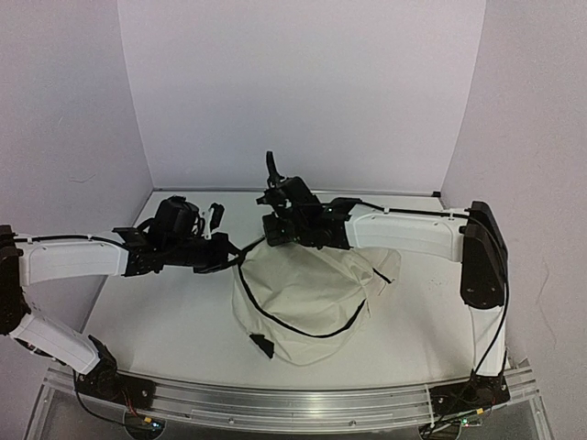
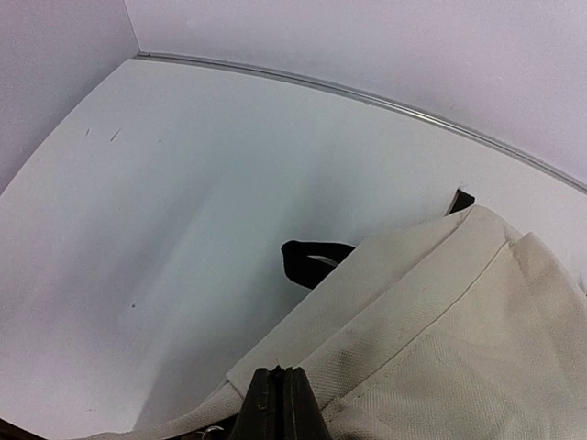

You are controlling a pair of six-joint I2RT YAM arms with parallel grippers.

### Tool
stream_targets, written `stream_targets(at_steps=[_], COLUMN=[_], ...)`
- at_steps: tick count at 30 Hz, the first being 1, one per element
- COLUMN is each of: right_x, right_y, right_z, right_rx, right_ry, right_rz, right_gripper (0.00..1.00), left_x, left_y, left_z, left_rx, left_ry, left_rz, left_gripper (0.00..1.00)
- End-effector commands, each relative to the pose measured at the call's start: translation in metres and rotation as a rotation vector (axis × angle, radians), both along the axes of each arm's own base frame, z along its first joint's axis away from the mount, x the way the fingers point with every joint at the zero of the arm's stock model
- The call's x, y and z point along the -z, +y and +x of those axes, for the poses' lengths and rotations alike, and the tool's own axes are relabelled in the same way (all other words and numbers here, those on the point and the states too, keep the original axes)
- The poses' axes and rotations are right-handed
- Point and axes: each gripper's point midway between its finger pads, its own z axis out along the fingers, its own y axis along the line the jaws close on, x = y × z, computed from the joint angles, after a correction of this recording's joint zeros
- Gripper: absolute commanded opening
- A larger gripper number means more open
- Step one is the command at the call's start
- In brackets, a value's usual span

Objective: Pack the student bag
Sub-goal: Zip the student bag at the center of the board, then reset both arms

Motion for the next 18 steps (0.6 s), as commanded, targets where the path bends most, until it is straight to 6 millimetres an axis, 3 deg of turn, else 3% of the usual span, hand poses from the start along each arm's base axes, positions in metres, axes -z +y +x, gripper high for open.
stream_targets(at_steps=[1,11,18], right_x=[-0.05,-0.03,-0.041], right_y=[-0.066,-0.088,-0.099], right_z=[0.062,0.089,0.097], right_rx=[0.245,0.276,0.292], right_ry=[-0.183,-0.164,-0.17], right_rz=[-0.118,-0.179,-0.157], right_gripper=[0.0,0.0,0.0], left_x=[0.013,0.015,0.017], left_y=[0.027,0.029,0.03], left_z=[0.001,0.001,0.005], left_rx=[-0.083,-0.095,-0.108], left_ry=[0.038,0.047,0.052], left_rz=[0.097,0.108,0.13], left_gripper=[0.0,0.0,0.0])
